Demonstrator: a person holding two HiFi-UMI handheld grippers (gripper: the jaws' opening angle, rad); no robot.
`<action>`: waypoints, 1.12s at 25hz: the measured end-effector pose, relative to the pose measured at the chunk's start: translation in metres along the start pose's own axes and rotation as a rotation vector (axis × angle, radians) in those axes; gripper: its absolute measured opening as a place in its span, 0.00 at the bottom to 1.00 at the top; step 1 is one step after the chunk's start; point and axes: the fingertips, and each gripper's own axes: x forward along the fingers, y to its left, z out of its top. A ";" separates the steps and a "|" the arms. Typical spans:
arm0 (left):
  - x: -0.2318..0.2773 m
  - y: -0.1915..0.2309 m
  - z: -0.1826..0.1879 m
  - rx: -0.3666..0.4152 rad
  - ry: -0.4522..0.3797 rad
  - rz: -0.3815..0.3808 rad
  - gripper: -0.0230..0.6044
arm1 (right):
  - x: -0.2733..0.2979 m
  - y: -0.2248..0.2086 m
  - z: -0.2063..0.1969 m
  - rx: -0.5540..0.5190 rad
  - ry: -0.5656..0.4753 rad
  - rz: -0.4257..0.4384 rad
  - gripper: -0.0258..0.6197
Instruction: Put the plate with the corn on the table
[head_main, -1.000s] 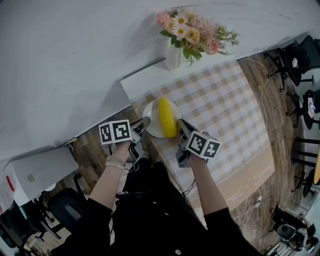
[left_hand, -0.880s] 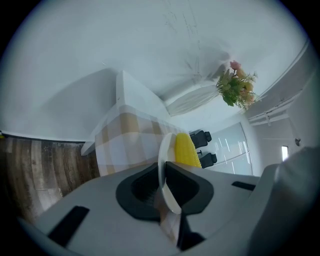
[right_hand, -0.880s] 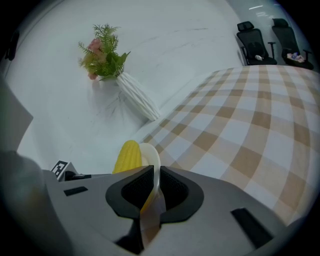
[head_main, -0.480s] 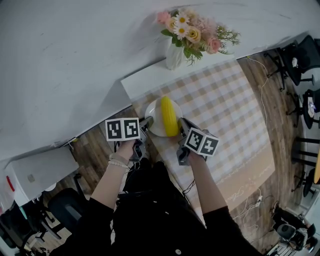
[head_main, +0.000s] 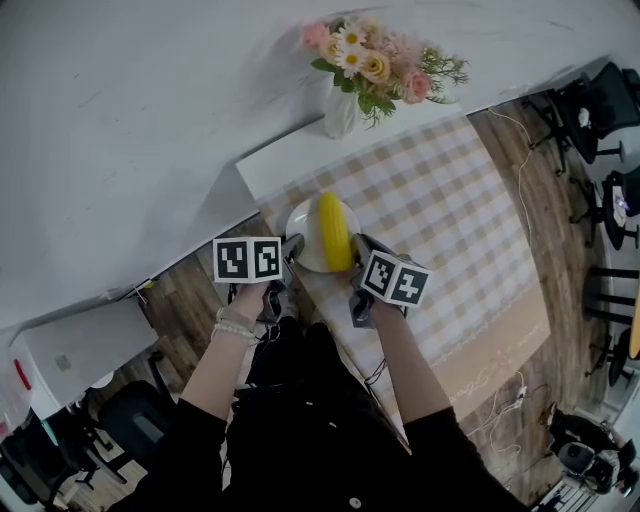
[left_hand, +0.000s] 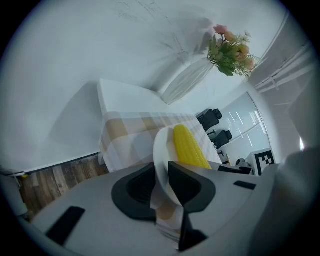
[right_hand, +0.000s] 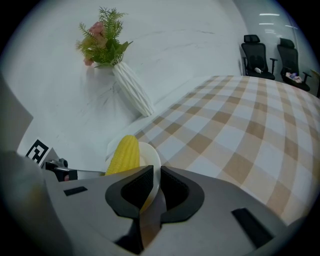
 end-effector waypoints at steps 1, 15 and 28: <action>0.000 -0.001 -0.001 0.008 0.006 0.000 0.16 | 0.000 0.000 0.000 -0.002 -0.001 -0.004 0.15; -0.013 0.007 -0.011 0.065 0.028 0.028 0.17 | 0.000 0.007 0.007 -0.134 -0.023 -0.016 0.15; -0.033 -0.002 -0.012 0.227 -0.050 0.045 0.14 | -0.007 0.004 0.019 -0.073 -0.088 0.033 0.21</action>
